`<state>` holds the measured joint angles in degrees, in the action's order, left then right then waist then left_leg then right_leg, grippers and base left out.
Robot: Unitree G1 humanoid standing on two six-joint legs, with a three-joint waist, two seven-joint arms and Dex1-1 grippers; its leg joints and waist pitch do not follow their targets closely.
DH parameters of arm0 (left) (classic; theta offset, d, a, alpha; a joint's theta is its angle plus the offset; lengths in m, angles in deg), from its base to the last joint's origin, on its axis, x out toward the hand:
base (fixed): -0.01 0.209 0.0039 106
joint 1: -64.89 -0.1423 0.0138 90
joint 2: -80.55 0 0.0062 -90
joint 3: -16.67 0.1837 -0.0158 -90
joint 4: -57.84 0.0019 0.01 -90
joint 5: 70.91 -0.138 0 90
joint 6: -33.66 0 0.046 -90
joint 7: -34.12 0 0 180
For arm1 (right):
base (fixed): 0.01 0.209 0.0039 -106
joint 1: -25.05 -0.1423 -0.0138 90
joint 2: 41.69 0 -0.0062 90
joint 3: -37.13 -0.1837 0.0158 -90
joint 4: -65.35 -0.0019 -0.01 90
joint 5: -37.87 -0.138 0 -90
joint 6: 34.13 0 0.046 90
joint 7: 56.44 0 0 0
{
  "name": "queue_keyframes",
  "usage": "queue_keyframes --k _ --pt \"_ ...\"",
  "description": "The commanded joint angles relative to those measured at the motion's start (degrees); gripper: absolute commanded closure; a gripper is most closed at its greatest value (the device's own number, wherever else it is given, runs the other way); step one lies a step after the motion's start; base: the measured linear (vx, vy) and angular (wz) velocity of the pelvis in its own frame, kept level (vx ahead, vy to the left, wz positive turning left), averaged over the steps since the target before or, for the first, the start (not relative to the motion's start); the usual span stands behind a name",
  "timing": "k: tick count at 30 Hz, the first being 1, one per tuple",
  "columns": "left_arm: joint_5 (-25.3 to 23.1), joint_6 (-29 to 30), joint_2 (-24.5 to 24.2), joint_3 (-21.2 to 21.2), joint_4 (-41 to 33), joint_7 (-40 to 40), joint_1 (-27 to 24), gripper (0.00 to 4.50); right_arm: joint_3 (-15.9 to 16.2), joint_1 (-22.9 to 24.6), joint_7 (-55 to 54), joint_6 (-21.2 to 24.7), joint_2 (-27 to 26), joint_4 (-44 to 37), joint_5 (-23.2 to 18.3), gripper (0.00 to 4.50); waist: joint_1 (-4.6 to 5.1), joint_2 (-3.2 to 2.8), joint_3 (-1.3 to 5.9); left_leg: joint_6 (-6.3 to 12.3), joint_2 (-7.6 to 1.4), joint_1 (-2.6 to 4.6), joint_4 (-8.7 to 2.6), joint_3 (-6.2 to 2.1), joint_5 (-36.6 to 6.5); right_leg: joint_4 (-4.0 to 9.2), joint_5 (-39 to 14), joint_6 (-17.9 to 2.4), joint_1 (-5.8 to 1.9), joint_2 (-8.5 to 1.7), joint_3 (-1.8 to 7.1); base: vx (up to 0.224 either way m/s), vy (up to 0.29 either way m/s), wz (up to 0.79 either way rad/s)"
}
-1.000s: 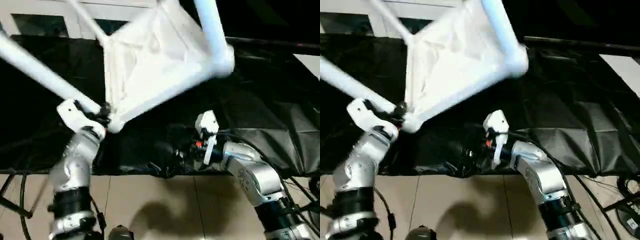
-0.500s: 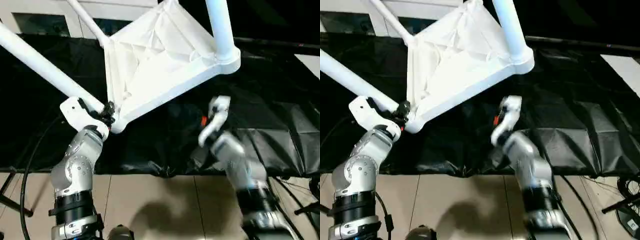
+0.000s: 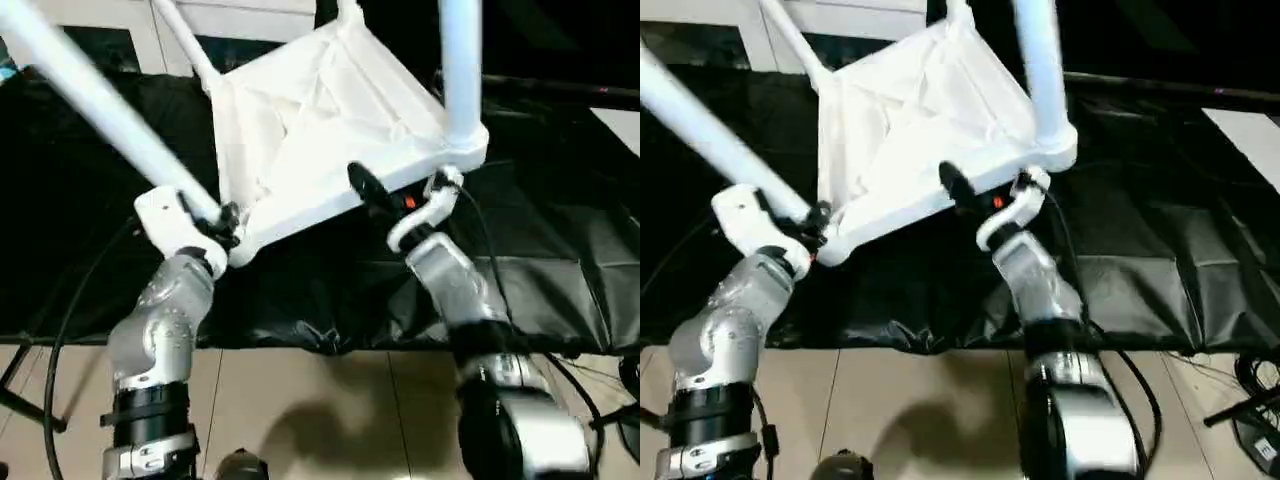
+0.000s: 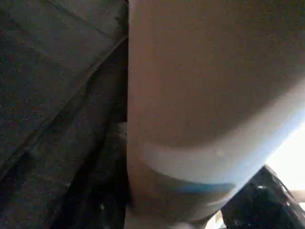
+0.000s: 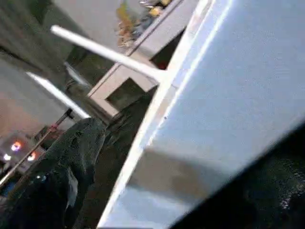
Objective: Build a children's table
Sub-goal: Flip table
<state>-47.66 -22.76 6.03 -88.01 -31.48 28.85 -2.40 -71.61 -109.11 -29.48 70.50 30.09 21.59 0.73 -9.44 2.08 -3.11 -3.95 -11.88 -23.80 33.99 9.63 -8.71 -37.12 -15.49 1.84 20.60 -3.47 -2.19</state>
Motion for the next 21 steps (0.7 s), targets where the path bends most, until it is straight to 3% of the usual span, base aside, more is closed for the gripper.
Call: queue_keyframes --k 1,3,6,7,21 --pt "2.04 -0.11 1.19 2.42 -3.21 3.63 1.90 2.31 -1.57 -2.42 -0.10 0.25 0.00 2.26 -2.26 0.00 0.07 -0.52 5.68 -0.05 -0.91 2.38 -2.15 -0.24 5.19 1.59 29.05 -8.85 -2.22 -3.15 1.29 0.000 0.000 0.00" --pt "1.61 -0.28 1.12 3.19 -3.10 3.96 1.91 2.31 -2.67 -3.90 0.81 0.92 0.08 4.42 -3.08 0.00 0.03 -0.39 5.55 0.98 -0.75 2.08 -1.97 -0.06 6.34 1.41 31.49 -9.05 -1.91 -2.97 1.17 0.000 0.000 0.00" --pt "1.00 -0.79 0.90 4.44 -3.06 4.86 2.01 2.31 -4.23 -5.48 1.83 1.40 0.16 6.62 -4.25 0.00 -0.05 -0.33 5.47 1.29 -0.98 2.03 -2.13 -0.03 4.45 1.55 29.28 -9.38 -1.94 -3.24 1.15 0.000 0.000 0.00" --pt "0.38 -1.25 0.74 5.64 -3.17 5.80 2.07 2.31 -6.01 -6.94 1.93 1.26 0.39 8.78 -5.23 0.17 -0.02 -0.20 5.51 1.45 -1.10 2.09 -2.16 -0.01 3.79 1.53 27.56 -9.92 -1.87 -3.36 1.13 0.000 0.000 0.00" --pt "-1.39 -1.09 -0.36 13.74 -5.51 13.21 0.25 2.31 -10.10 -10.13 2.74 0.89 2.83 15.98 -5.59 1.24 0.02 -0.16 5.25 1.76 -1.20 1.87 -2.23 0.23 1.97 1.95 21.66 -12.08 -1.56 -3.60 1.20 0.000 0.000 0.00"
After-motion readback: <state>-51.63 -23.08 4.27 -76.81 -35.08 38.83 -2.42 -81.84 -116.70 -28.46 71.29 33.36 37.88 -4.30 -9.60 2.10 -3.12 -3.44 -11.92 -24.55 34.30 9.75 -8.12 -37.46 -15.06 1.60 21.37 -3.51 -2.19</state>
